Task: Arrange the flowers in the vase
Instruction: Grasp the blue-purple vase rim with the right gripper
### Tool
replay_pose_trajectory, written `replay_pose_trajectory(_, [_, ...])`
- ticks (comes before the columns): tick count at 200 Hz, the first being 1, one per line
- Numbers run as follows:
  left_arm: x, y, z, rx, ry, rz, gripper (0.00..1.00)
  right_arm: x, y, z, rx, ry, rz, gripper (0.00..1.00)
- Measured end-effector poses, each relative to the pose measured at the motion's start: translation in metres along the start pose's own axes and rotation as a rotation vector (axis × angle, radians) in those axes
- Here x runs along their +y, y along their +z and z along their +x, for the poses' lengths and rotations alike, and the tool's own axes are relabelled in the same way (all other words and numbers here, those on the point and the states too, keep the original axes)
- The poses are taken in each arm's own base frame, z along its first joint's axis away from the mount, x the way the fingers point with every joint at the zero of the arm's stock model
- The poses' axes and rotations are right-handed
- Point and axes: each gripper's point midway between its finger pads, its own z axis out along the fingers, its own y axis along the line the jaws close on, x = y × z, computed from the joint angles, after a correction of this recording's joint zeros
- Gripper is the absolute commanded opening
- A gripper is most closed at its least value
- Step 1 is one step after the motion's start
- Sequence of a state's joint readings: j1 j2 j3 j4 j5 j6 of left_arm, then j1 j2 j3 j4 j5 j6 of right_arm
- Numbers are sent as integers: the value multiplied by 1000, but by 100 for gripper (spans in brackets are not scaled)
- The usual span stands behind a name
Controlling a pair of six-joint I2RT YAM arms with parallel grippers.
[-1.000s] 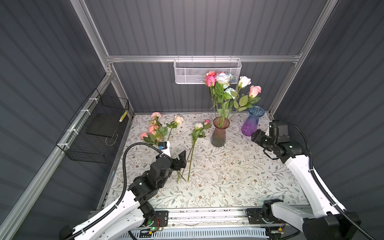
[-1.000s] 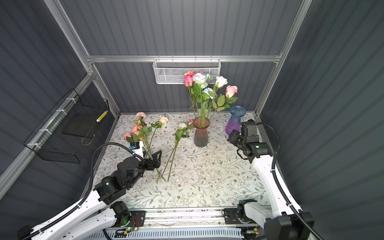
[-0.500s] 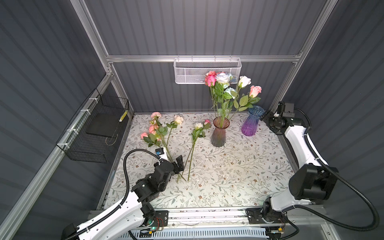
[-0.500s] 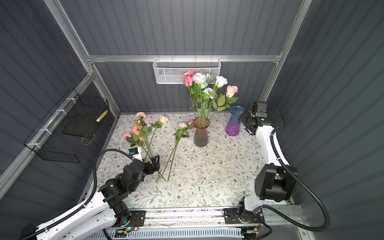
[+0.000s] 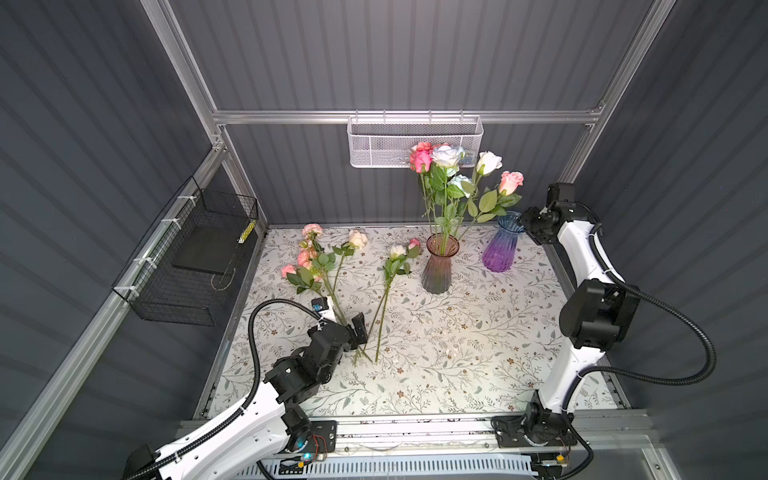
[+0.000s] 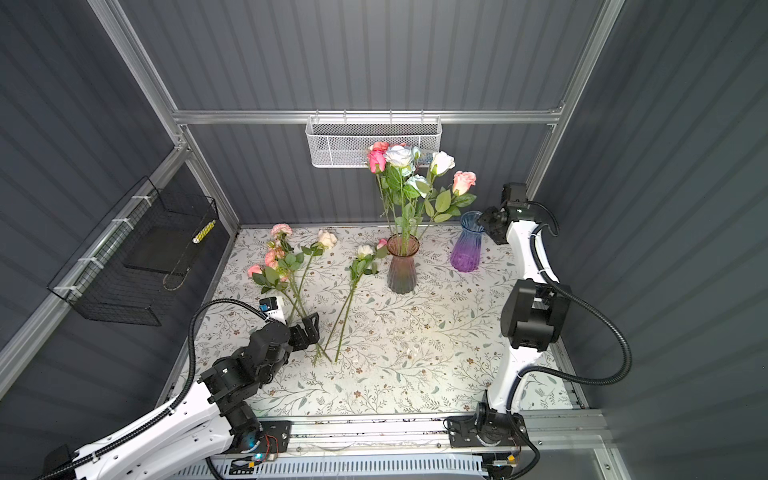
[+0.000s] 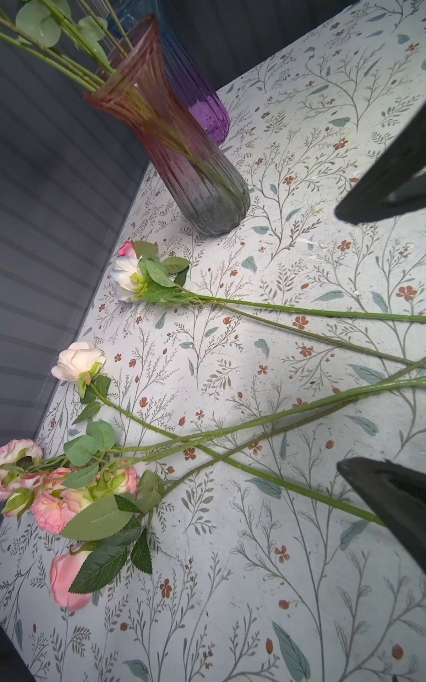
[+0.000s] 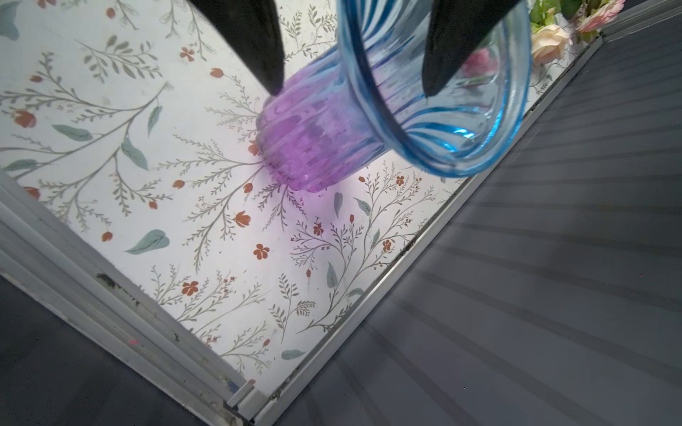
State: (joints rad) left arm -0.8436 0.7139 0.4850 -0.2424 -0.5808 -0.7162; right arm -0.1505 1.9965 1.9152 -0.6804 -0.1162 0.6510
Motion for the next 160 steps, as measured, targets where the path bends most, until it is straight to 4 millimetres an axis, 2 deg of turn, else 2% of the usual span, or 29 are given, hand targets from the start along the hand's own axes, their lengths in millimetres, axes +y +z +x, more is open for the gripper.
replay_pose_trajectory(25, [0, 2, 2, 7, 6, -6, 99, -4, 8, 8, 31, 3, 2, 40])
replay_pose_trajectory(59, [3, 3, 4, 14, 23, -26, 99, -2, 7, 9, 30, -7, -10, 26])
replay_pose_trajectory(117, [1, -12, -25, -65, 31, -20, 99, -11, -6, 18, 44, -18, 4, 5])
replay_pose_trajectory(138, [3, -19, -33, -91, 33, -19, 99, -13, -9, 20, 45, -15, 5, 0])
replay_pose_trajectory(160, [6, -25, -37, -107, 40, -26, 99, -16, -16, 27, 50, -17, 8, 0])
